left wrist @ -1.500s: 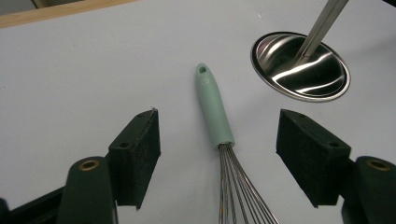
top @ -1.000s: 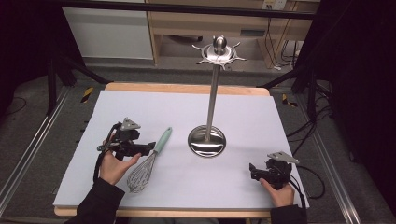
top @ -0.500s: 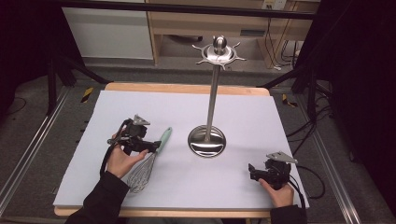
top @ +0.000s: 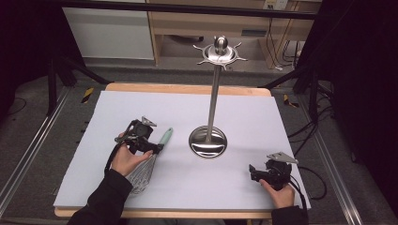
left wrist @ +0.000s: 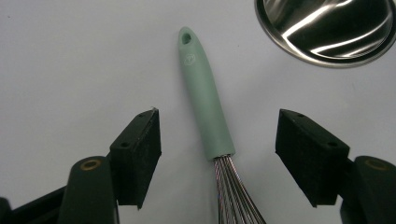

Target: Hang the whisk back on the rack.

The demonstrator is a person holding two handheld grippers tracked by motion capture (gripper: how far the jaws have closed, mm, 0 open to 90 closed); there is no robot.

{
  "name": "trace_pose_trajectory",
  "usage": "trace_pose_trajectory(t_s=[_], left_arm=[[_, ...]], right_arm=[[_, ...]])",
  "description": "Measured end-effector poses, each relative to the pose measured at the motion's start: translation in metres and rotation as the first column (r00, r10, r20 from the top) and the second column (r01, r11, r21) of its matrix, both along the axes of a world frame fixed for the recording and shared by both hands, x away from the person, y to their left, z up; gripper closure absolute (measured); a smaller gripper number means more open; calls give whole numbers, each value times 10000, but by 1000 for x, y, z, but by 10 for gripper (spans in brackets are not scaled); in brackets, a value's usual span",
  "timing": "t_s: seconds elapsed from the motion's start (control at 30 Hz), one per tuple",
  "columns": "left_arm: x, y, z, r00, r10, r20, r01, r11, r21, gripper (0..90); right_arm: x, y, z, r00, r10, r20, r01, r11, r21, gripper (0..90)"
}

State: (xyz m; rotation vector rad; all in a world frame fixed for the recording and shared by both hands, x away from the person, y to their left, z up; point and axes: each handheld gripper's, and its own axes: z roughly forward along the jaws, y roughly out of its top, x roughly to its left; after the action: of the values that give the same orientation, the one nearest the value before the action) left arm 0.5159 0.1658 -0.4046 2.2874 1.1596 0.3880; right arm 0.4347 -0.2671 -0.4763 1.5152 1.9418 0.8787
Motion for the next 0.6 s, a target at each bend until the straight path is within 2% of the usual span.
trace_pose_trajectory(t_s=[0.27, 0.37, 0.4, 0.5, 0.6], left_arm=[[8, -6, -8, 9988, -31, -483, 52, 9990, 443, 373], [10, -7, -10, 9985, -31, -546, 58, 9987, 508, 394], [11, -7, -11, 9984, 8, -560, 20, 9988, 496, 407], [14, -8, -16, 9970, 11, -774, 42, 9977, 682, 425], [15, -9, -19, 9957, 25, -924, 38, 9977, 676, 448]], right_arm=[[0, 1, 0, 10000, -1, -60, 2, 10000, 94, 59], [0, 1, 0, 10000, -4, -66, 5, 9999, 129, 59], [1, 0, -1, 10000, 64, -19, -64, 10000, 6, 59], [1, 1, -1, 10000, 62, -63, -62, 10000, 21, 59], [1, 0, -1, 10000, 66, -60, -65, 10000, 35, 59]])
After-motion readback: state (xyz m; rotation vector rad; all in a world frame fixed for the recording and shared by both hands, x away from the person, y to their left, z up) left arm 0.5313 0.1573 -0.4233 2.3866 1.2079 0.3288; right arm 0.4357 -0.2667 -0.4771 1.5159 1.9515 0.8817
